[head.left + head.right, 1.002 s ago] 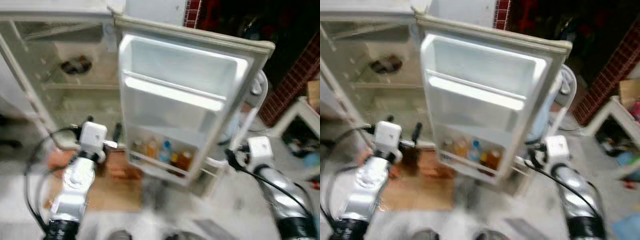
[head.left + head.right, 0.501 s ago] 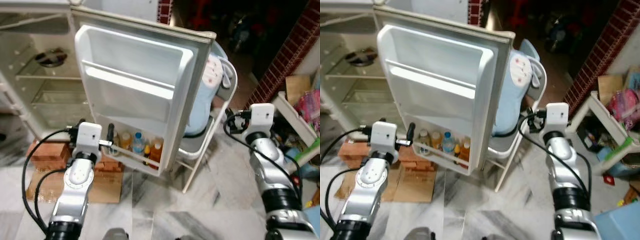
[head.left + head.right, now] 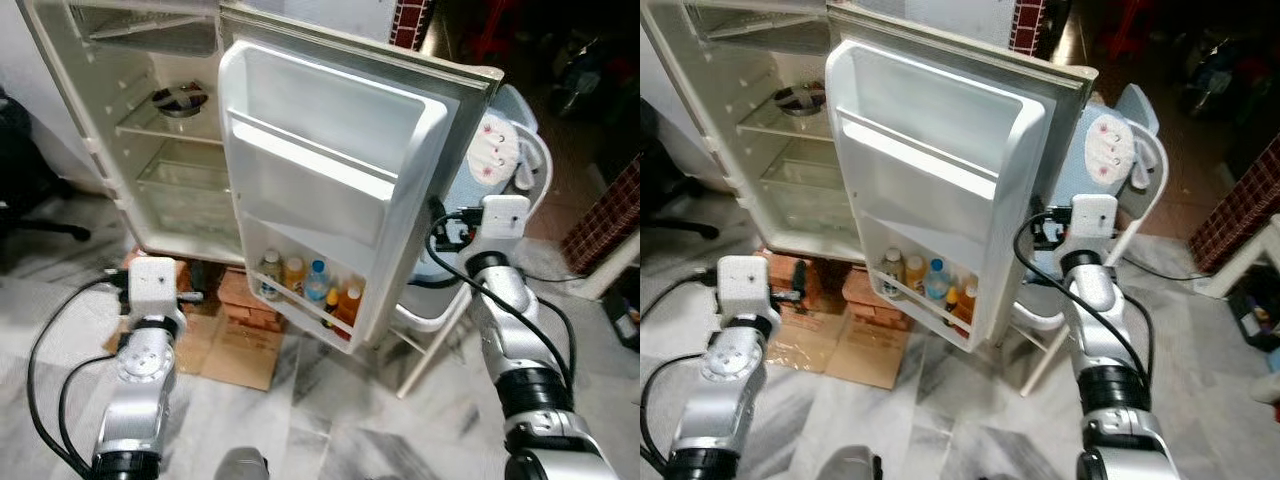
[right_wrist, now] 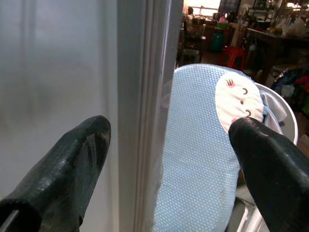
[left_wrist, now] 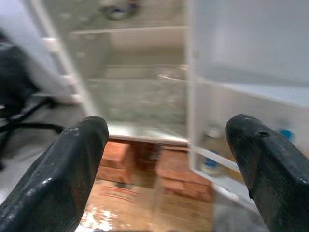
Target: Restocking fridge
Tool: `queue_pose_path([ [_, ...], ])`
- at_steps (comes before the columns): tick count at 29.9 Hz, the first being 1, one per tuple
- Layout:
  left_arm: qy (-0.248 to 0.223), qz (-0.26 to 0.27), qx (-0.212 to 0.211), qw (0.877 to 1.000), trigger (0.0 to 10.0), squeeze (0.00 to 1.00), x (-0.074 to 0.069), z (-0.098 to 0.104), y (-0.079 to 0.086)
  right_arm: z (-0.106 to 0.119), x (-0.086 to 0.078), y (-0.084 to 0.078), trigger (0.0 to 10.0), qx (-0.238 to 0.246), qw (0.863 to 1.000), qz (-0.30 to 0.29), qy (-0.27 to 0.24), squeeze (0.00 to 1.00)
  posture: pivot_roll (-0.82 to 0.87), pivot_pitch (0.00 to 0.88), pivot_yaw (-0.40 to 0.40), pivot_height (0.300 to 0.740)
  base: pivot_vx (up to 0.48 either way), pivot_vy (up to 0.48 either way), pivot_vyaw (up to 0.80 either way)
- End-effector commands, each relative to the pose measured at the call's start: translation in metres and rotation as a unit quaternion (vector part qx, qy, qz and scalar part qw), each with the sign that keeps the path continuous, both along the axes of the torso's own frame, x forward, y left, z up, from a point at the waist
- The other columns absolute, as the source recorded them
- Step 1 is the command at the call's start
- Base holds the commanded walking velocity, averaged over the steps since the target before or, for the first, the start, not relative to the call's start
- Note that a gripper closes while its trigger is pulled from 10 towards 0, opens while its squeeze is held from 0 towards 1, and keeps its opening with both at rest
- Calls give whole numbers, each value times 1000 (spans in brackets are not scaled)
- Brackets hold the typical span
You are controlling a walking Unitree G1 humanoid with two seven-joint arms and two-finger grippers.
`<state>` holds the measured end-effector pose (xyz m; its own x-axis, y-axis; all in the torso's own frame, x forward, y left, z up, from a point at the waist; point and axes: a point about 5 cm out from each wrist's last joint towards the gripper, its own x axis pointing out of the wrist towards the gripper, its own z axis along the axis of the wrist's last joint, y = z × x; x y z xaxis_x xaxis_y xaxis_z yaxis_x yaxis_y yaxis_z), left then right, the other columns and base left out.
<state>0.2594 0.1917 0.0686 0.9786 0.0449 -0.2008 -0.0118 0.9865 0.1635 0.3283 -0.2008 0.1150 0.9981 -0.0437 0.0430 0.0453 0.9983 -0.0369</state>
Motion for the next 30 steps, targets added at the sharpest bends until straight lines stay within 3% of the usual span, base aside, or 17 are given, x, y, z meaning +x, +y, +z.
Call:
queue_pose_path([
  [1, -5, -24, 6, 1000, 10000, 0, -2, 3, -3, 4, -1, -5, 10000, -4, 1000, -11, -12, 0, 124, 0, -57, 740, 0, 0, 400],
  [8, -7, -34, 1, 999, 10000, 0, -3, 4, -6, -6, -4, -2, 10000, -7, 1000, -9, 13, 0, 123, 0, -60, 740, 0, 0, 57],
  [14, -6, -41, -3, 999, 10000, 0, -4, 4, -7, -28, -12, 3, 10000, -1, 998, -6, 63, 0, 125, 0, -63, 740, 304, 0, 0],
  [25, -4, -38, -3, 999, 10000, 0, -3, 5, -6, -24, -14, 3, 10000, -4, 998, -29, 48, 0, 119, 0, -54, 740, 375, 0, 0],
  [30, 0, -27, -3, 1000, 10000, 0, -3, 4, -4, -20, -14, -3, 10000, -13, 998, -50, 37, 0, 122, 0, -56, 740, 0, 0, 0],
])
